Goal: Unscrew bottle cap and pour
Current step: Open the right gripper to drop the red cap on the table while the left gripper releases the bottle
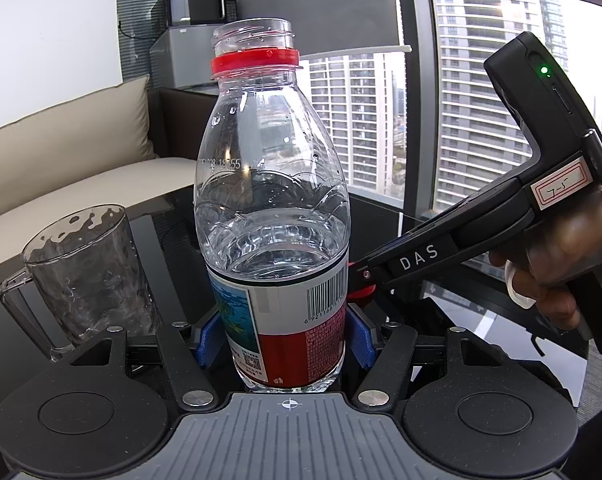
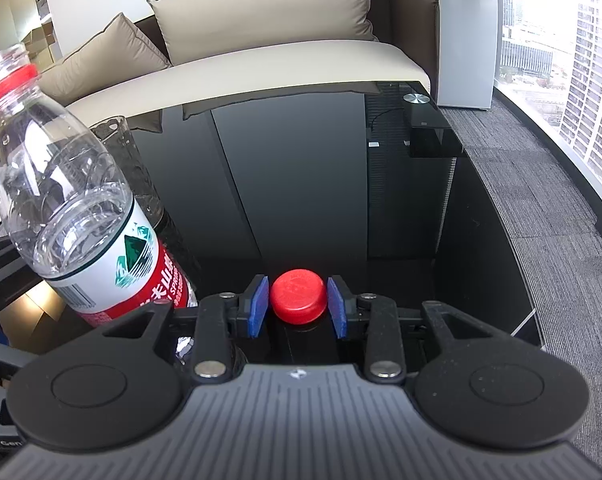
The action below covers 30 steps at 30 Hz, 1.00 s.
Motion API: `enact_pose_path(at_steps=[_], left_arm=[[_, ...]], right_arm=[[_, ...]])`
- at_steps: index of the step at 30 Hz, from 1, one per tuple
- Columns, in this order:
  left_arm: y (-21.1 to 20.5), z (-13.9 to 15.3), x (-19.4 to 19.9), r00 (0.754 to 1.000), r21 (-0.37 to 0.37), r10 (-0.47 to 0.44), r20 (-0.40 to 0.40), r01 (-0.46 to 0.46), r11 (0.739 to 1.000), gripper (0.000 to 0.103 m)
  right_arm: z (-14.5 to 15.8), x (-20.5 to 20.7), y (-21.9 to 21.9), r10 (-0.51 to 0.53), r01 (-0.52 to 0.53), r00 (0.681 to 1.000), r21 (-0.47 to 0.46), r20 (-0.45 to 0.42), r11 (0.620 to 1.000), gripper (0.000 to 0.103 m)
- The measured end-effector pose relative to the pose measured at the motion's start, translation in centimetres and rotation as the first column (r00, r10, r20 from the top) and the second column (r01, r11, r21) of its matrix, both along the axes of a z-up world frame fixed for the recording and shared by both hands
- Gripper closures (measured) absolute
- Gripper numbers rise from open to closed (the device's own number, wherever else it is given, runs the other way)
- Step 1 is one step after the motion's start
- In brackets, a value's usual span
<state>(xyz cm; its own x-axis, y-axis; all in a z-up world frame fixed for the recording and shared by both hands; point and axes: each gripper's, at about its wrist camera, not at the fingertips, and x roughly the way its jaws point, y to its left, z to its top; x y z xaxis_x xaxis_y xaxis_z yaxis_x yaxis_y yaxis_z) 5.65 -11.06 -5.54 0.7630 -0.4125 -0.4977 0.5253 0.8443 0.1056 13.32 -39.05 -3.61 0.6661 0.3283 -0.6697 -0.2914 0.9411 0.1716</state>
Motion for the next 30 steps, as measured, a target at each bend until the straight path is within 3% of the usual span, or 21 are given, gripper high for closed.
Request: enact_pose_path(at_steps=[4, 8, 17, 19, 21, 25, 30], left_arm=[[0.1, 0.1, 0.0, 1.0, 0.001, 0.001, 0.0, -0.001, 1.0, 0.043], [0.4, 0.2, 0.0, 1.0, -0.006, 0.009, 0.006, -0.009, 1.0, 0.032], [1.0, 0.4, 0.1, 1.0, -0.014, 0.019, 0.005, -0.018, 1.0, 0.025], [1.1, 0.4, 0.2, 1.0, -0.015, 0.019, 0.004, -0.019, 1.0, 0.023], [1.1, 0.5, 0.2, 1.0, -0.019, 0.019, 0.006, -0.019, 1.0, 0.011], [1.2, 0.6, 0.1, 1.0, -0.022, 0.023, 0.014, -0.023, 1.0, 0.005], [1.1, 0.8, 0.1, 1.0, -0.025, 0.026, 0.004, -0.026, 0.999, 0.003]], right_arm=[[0.0, 0.1, -0.1, -0.001, 0.001, 1.0, -0.001, 0.002, 1.0, 0.055], [-0.1, 0.1, -0.1, -0.002, 0.002, 1.0, -0.001, 0.004, 1.0, 0.053], [0.0, 0.3, -0.4, -0.023, 0.023, 1.0, -0.005, 0.009, 1.0, 0.043], [0.0, 0.3, -0.4, -0.029, 0.029, 1.0, -0.01, 0.011, 1.0, 0.037], [0.1, 0.2, -0.4, -0.031, 0.031, 0.999, -0.014, 0.018, 0.999, 0.033], [0.2, 0.3, -0.3, -0.039, 0.04, 0.999, -0.028, 0.026, 0.999, 0.023], [0.2, 0.3, -0.4, -0.045, 0.046, 0.998, -0.039, 0.033, 0.998, 0.021]])
